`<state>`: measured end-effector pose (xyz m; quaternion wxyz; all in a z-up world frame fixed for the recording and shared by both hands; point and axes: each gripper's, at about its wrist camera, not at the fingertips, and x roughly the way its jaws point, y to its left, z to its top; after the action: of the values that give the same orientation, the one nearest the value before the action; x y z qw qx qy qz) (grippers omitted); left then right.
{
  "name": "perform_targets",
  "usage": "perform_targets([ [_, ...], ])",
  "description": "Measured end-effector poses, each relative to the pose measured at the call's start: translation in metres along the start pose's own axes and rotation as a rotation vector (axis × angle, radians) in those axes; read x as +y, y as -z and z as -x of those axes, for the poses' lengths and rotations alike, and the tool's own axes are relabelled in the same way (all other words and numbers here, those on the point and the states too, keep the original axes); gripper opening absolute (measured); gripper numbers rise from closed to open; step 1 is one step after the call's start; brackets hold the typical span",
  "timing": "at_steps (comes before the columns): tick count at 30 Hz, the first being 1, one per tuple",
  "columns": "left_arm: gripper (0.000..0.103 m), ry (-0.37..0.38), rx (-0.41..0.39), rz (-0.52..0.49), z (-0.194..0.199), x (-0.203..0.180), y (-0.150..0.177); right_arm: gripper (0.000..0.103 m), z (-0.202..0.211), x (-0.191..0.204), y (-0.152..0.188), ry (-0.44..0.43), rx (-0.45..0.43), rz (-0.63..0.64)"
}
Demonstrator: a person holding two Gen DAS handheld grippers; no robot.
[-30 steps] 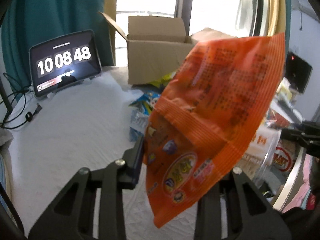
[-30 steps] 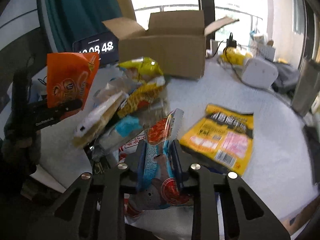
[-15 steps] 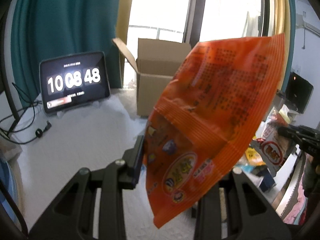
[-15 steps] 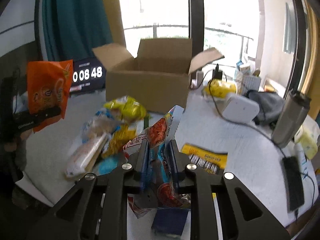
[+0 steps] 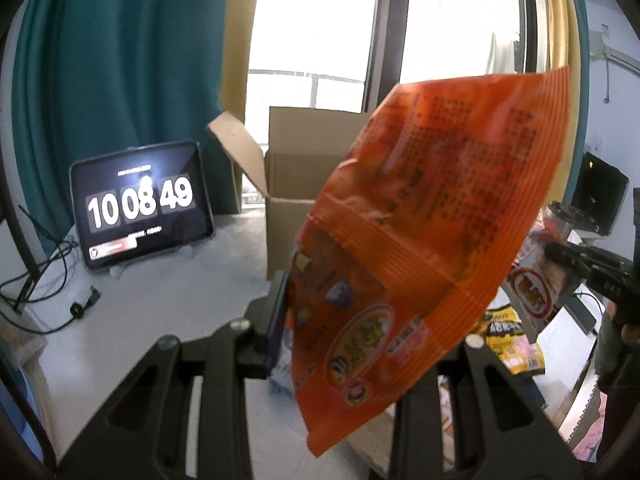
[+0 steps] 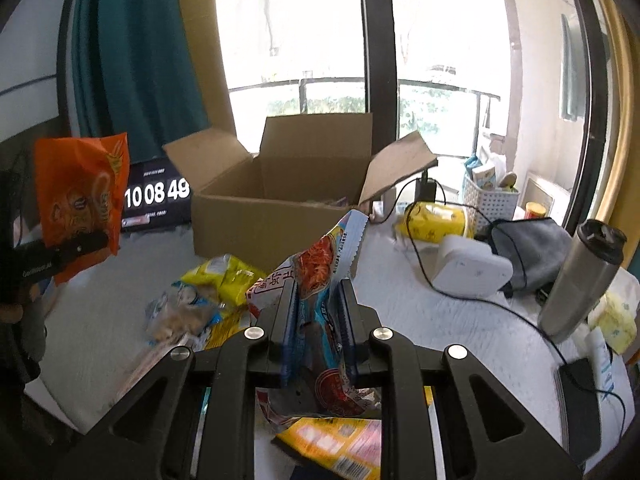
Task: Organize snacks
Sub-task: 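Carry the orange bag and shrimp flakes bag into the box and release both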
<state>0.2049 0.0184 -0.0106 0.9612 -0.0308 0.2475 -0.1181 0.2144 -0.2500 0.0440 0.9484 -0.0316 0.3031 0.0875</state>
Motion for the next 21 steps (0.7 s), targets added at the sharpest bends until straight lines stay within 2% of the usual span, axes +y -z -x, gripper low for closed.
perform_targets([
  [21, 0.033, 0.035, -0.084, -0.065, -0.059, -0.020, -0.075, 0.021, -0.036, -0.026, -0.075, 0.012, -0.145, -0.003],
])
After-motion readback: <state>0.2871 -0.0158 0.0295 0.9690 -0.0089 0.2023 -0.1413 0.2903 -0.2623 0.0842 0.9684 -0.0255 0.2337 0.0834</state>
